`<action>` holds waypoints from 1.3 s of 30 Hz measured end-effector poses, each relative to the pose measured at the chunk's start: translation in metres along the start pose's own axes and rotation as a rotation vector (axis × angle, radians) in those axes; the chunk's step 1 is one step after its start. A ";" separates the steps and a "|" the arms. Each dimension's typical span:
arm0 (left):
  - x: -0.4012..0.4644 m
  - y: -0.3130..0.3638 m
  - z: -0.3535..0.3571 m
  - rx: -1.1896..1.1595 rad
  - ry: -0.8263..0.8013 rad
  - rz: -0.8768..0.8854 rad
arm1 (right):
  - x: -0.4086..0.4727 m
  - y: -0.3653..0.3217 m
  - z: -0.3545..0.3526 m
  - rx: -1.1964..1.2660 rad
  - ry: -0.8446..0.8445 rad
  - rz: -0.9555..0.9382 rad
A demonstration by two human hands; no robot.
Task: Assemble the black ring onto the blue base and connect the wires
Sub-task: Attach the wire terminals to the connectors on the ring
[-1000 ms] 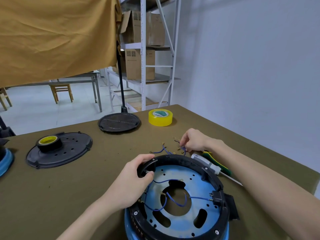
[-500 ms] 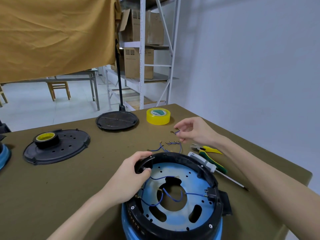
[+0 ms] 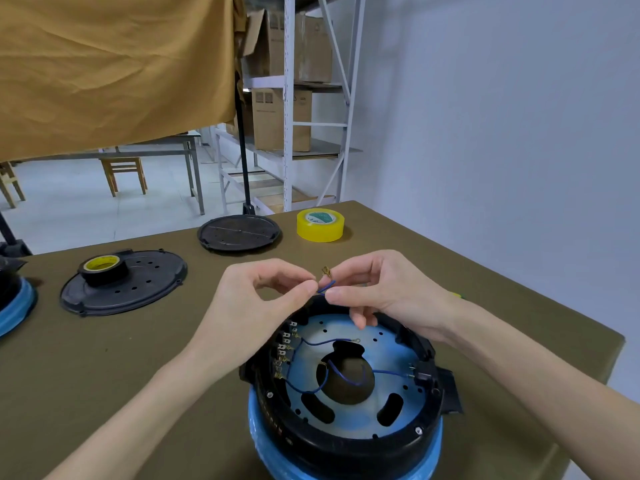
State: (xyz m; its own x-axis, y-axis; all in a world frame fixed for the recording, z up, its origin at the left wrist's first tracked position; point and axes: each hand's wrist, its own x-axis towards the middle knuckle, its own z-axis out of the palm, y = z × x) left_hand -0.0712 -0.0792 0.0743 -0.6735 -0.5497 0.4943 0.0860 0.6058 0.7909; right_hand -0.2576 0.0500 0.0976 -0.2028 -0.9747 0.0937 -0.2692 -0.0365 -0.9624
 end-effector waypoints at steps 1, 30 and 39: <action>0.000 0.000 -0.001 -0.005 -0.004 0.000 | 0.000 -0.001 0.001 -0.010 0.004 -0.008; 0.000 -0.076 0.012 -0.026 -0.182 -0.413 | 0.021 0.044 0.039 -0.871 0.024 -0.135; -0.001 -0.081 0.012 -0.054 -0.174 -0.389 | 0.017 0.055 0.042 -0.760 0.101 -0.144</action>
State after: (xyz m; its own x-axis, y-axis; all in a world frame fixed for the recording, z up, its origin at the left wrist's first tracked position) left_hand -0.0867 -0.1212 0.0053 -0.7770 -0.6228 0.0910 -0.1632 0.3390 0.9265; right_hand -0.2363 0.0219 0.0356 -0.1918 -0.9459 0.2618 -0.8632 0.0356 -0.5037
